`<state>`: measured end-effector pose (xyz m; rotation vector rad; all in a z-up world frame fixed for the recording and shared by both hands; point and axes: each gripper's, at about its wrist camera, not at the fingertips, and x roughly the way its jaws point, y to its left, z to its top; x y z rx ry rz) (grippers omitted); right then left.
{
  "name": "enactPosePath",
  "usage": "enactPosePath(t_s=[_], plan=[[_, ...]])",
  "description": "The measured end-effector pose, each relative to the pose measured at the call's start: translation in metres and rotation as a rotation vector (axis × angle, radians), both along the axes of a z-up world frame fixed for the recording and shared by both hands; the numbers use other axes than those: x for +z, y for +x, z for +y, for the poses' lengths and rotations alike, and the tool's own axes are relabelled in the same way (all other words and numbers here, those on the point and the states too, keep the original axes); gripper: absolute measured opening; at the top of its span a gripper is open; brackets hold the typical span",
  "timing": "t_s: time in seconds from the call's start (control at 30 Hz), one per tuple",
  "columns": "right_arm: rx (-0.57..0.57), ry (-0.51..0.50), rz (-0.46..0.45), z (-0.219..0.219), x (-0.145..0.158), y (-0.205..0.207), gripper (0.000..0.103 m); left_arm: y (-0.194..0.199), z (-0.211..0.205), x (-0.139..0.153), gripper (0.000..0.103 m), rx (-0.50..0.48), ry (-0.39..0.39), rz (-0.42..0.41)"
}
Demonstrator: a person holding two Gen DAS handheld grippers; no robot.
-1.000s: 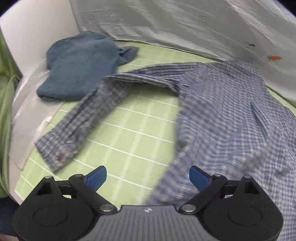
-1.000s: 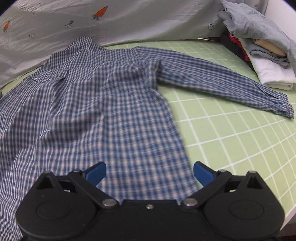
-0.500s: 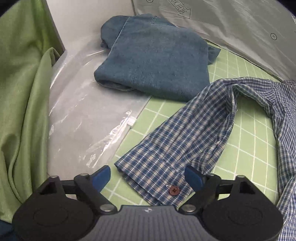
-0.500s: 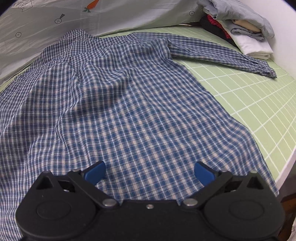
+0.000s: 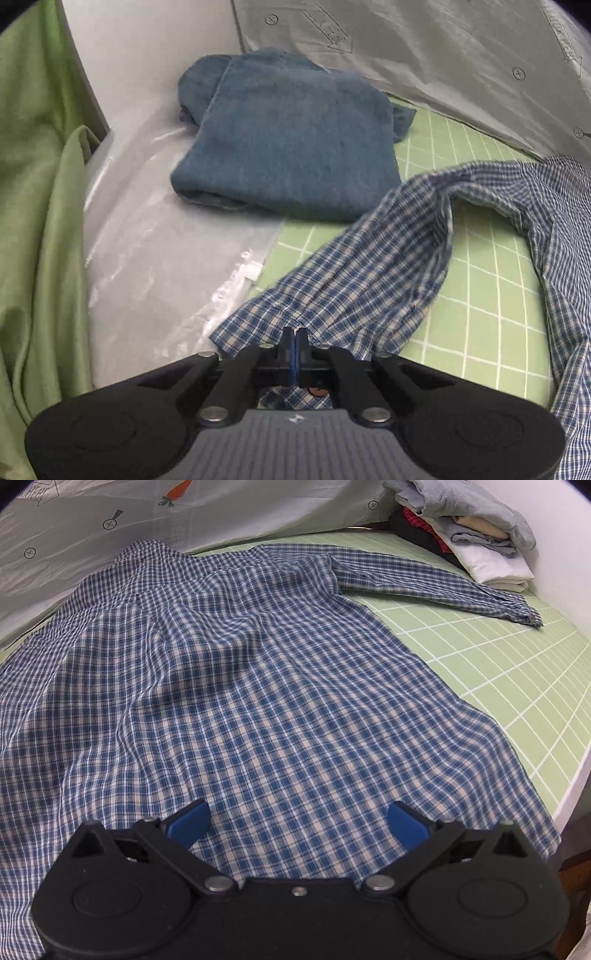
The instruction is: Fold clothes
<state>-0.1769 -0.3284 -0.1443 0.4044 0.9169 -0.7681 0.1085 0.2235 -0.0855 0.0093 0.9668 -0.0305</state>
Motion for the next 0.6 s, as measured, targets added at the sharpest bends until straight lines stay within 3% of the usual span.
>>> enactPosePath(t_s=[0.1, 0.3, 0.37, 0.5, 0.6], plan=[[-0.01, -0.005, -0.005, 0.001, -0.001, 0.0, 0.103, 0.001, 0.016, 0.029, 0.0, 0.031, 0.014, -0.081], [-0.021, -0.009, -0.009, 0.004, -0.002, -0.001, 0.103, 0.006, 0.035, 0.08, 0.0, 0.043, 0.163, -0.235], [-0.02, -0.009, -0.01, 0.004, -0.002, -0.001, 0.103, 0.011, 0.042, 0.076, 0.0, 0.081, 0.15, -0.225], [0.004, 0.002, 0.001, 0.003, -0.001, -0.001, 0.103, 0.013, 0.042, 0.056, 0.004, 0.112, 0.024, -0.111], [0.052, -0.019, 0.026, 0.001, 0.004, -0.003, 0.103, 0.001, 0.02, 0.041, 0.027, 0.063, -0.073, -0.051]])
